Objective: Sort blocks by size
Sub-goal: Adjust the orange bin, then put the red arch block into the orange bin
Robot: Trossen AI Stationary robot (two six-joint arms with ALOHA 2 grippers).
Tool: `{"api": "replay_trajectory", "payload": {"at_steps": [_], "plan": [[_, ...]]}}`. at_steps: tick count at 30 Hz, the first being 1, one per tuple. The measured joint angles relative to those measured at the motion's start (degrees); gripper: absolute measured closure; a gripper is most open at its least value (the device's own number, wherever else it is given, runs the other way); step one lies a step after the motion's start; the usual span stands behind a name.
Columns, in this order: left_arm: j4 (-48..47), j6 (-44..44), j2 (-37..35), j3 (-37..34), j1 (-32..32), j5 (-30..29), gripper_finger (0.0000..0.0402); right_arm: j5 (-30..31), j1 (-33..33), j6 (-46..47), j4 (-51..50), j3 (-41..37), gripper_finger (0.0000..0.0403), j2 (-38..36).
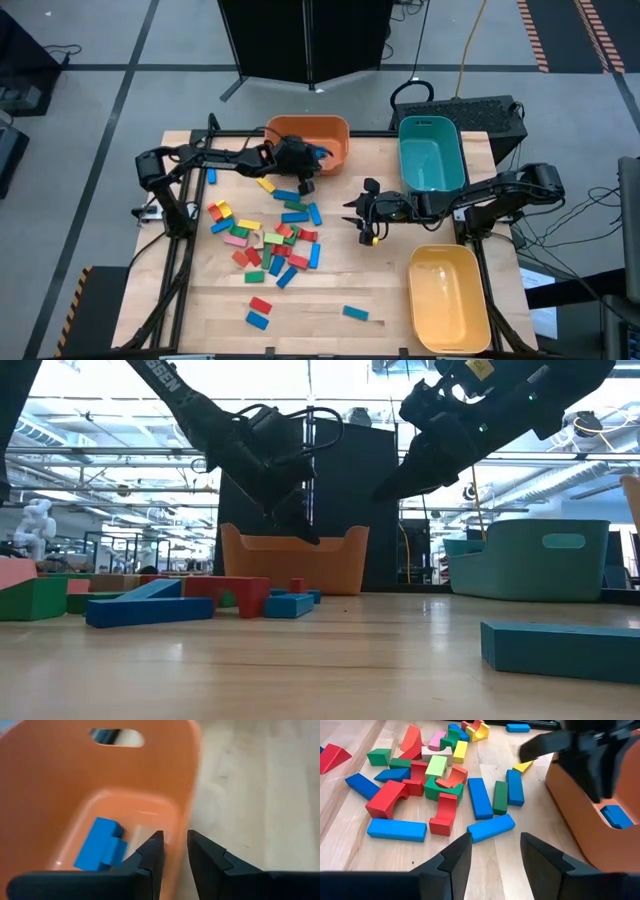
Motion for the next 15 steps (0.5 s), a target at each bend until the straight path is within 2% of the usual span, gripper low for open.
{"api": "replay_trajectory", "payload": {"at_steps": [2,7,15], "plan": [[-0.1,-0.2,-0.4,0.0,0.6,0.1,0.0311,0.0,0.0,0.0,0.0,0.0,0.0245,0.0],[-4.9,-0.2,-3.8,0.0,-0.3,4.4,0.0311,0.0,0.0,-0.3,-0.1,0.0,0.0245,0.0],[-17.7,-0.2,-8.6,0.0,-7.1,6.0,0.0311,0.0,0.0,-0.6,-0.6,0.0,0.0245,0.0]]}}
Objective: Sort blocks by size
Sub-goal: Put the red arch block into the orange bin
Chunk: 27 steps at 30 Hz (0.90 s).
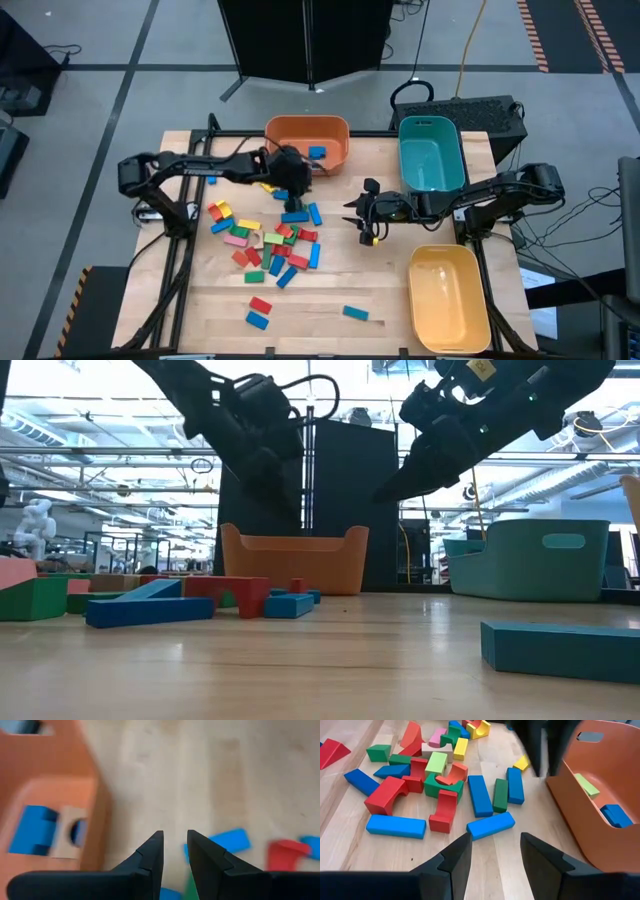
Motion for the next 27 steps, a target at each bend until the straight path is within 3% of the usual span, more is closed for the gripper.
{"api": "replay_trajectory", "payload": {"at_steps": [11,19,27], "plan": [[-3.1,-5.8,0.4,0.0,-12.7,-0.2,0.0311,0.0,0.0,1.5,0.0,0.0,0.0245,0.0],[-3.2,-7.5,0.4,0.0,-17.7,-0.3,0.031,0.0,0.6,1.5,0.1,0.0,0.0245,0.0],[-1.8,-7.3,4.8,0.0,-19.1,-3.6,0.0247,0.0,0.8,1.9,0.2,0.0,0.0245,0.0]]}}
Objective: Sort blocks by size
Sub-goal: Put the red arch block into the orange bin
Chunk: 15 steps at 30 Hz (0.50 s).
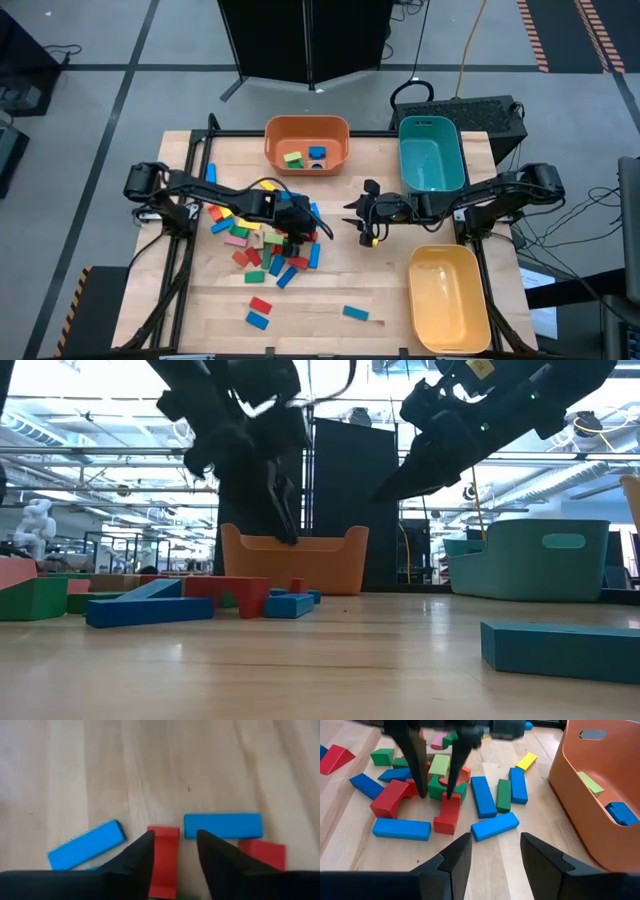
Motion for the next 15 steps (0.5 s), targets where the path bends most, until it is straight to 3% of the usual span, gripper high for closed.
{"api": "replay_trajectory", "payload": {"at_steps": [8,15], "plan": [[1.0,0.1,6.1,0.0,0.1,-1.3,0.0151,0.0,0.3,0.0,0.0,0.0,0.0245,0.0],[1.2,-0.2,10.2,0.2,0.1,-3.6,0.013,0.0,0.4,-0.2,0.0,0.0,0.0245,0.0]]}}
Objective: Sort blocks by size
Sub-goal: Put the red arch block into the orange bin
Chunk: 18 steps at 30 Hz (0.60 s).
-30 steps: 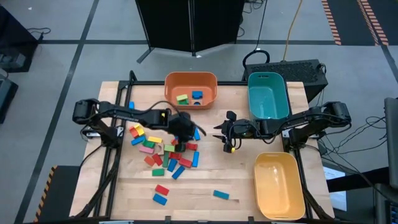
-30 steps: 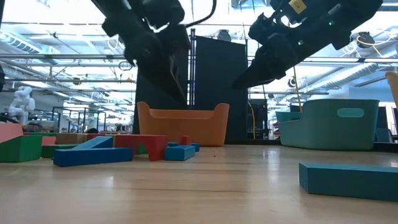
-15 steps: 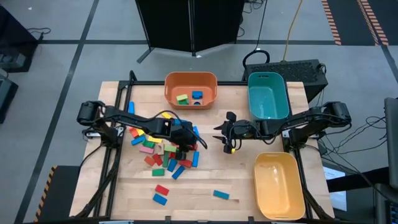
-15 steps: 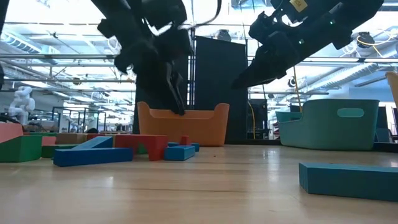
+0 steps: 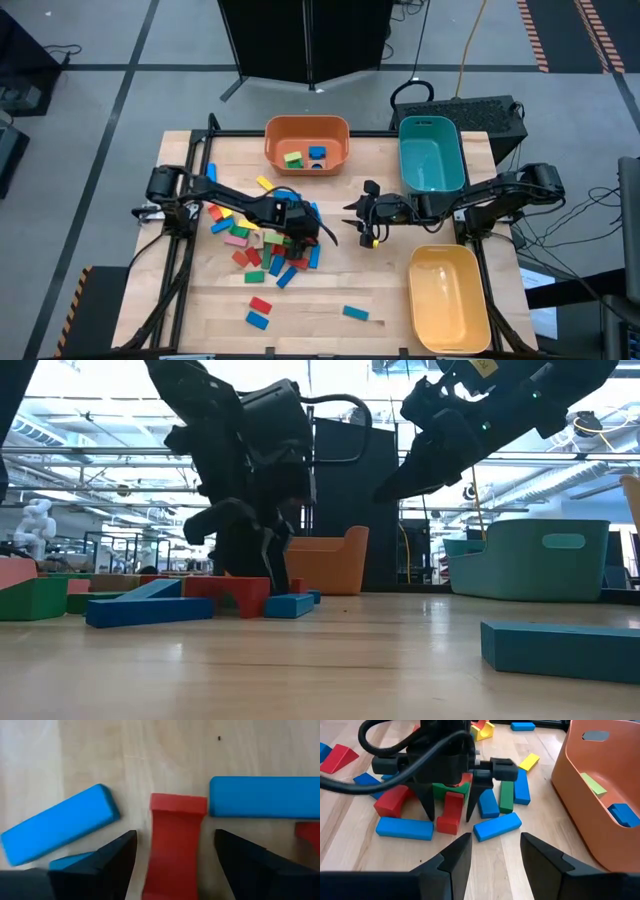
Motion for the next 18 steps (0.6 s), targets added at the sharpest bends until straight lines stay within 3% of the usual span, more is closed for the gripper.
{"api": "replay_trajectory", "payload": {"at_steps": [8,18], "plan": [[0.1,-1.6,0.9,0.0,0.5,0.1,0.014,0.0,0.0,-0.2,0.0,0.0,0.0245,0.0],[1.3,-1.5,0.9,0.0,0.7,0.4,0.023,0.0,0.0,-0.3,0.0,0.0,0.0245,0.0]]}}
